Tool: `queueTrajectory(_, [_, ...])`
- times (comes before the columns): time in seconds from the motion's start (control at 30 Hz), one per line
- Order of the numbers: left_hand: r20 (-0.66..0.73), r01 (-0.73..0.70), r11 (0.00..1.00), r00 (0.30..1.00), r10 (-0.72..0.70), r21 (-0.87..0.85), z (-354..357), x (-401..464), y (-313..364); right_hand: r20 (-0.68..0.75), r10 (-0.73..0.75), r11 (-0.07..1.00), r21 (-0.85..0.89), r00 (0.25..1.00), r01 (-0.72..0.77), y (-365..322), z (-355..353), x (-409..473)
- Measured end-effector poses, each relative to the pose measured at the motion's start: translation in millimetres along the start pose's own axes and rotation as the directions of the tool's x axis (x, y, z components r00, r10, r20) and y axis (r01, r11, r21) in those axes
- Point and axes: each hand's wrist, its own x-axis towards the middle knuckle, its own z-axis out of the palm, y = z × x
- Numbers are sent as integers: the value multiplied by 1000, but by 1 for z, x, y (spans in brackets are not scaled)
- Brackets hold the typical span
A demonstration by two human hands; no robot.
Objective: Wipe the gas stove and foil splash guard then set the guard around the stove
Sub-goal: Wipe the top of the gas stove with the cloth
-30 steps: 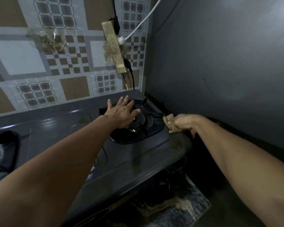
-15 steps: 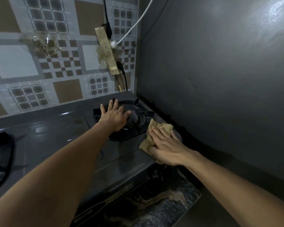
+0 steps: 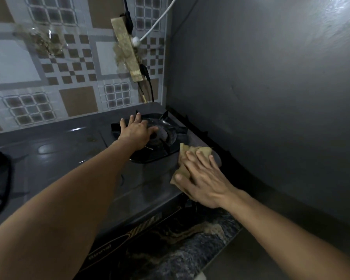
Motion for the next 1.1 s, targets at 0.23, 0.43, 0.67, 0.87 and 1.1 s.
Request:
queueTrajectory(0.23, [-33, -26, 999, 999, 26, -20, 0, -5, -4, -223, 286, 955, -9, 932, -295, 43, 0, 41])
queueTrajectory(0.43, [-2, -13, 999, 1000, 13, -41, 1, 0, -2, -364, 527, 839, 366, 768, -402, 12, 49, 13])
queueTrajectory(0.67, [5, -20, 998, 1000, 20, -59, 0, -1, -3, -327, 462, 887, 147, 824, -439, 37, 30, 30])
queueTrajectory(0.87, [-6, -7, 997, 1000, 6, -82, 0, -2, -1, -379, -17, 1000, -10, 925, 15, -41, 48, -6])
queueTrajectory(1.1, [-56, -83, 991, 995, 77, -106, -8, -15, -3, -311, 133, 990, -1, 941, -140, -3, 20, 28])
